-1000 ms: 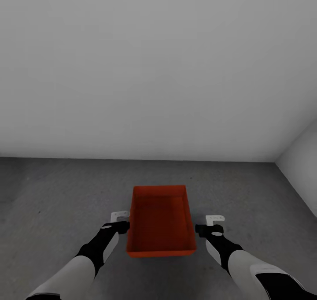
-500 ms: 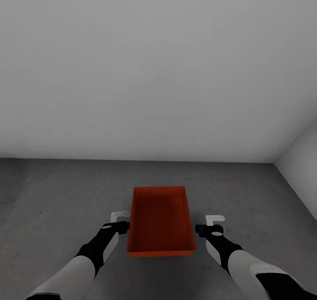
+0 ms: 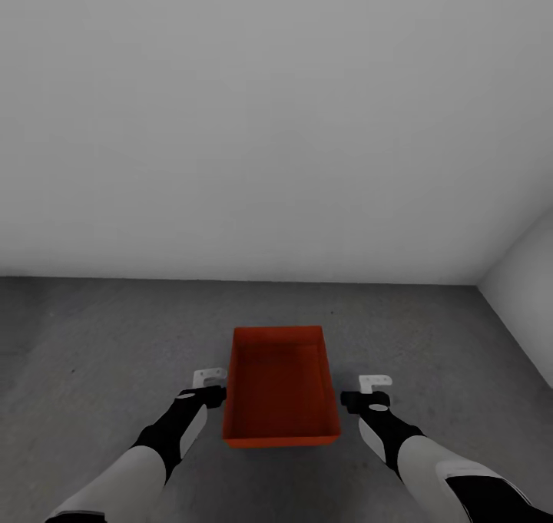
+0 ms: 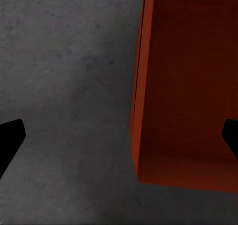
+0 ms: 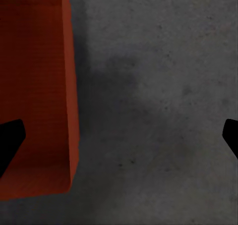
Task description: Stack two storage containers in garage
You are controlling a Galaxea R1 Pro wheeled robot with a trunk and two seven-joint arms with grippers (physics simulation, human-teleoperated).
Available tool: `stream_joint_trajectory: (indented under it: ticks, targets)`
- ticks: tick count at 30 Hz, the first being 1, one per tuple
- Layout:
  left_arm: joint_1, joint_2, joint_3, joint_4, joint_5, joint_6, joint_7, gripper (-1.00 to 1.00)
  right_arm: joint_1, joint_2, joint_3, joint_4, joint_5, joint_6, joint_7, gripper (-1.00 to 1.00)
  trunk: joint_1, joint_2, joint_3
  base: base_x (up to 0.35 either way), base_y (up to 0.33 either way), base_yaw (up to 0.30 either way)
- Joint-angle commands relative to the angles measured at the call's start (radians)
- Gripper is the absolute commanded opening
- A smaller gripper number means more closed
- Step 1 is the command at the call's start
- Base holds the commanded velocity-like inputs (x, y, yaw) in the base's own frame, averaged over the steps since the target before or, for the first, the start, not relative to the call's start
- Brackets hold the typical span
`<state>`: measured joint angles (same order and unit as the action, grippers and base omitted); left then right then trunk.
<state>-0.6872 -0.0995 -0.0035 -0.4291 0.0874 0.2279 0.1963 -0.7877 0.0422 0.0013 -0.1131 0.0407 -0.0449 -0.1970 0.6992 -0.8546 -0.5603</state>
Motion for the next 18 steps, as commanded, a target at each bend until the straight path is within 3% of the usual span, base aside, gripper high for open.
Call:
stream_joint_trajectory:
  ticks: [1, 18]
  targets:
    - [0.000, 0.000, -0.001, -0.002, 0.009, 0.005, 0.005, 1.00, -0.001, 0.000, 0.000, 0.001, 0.004, -0.003, -0.004, 1.00, -0.004, 0.007, 0.002, 0.000, 0.000, 0.000]
    - [0.000, 0.000, 0.000, -0.003, 0.009, 0.004, 0.005, 1.00, -0.001, -0.003, -0.005, 0.001, 0.004, -0.003, -0.007, 1.00, -0.069, 0.126, 0.056, 0.000, 0.000, 0.000]
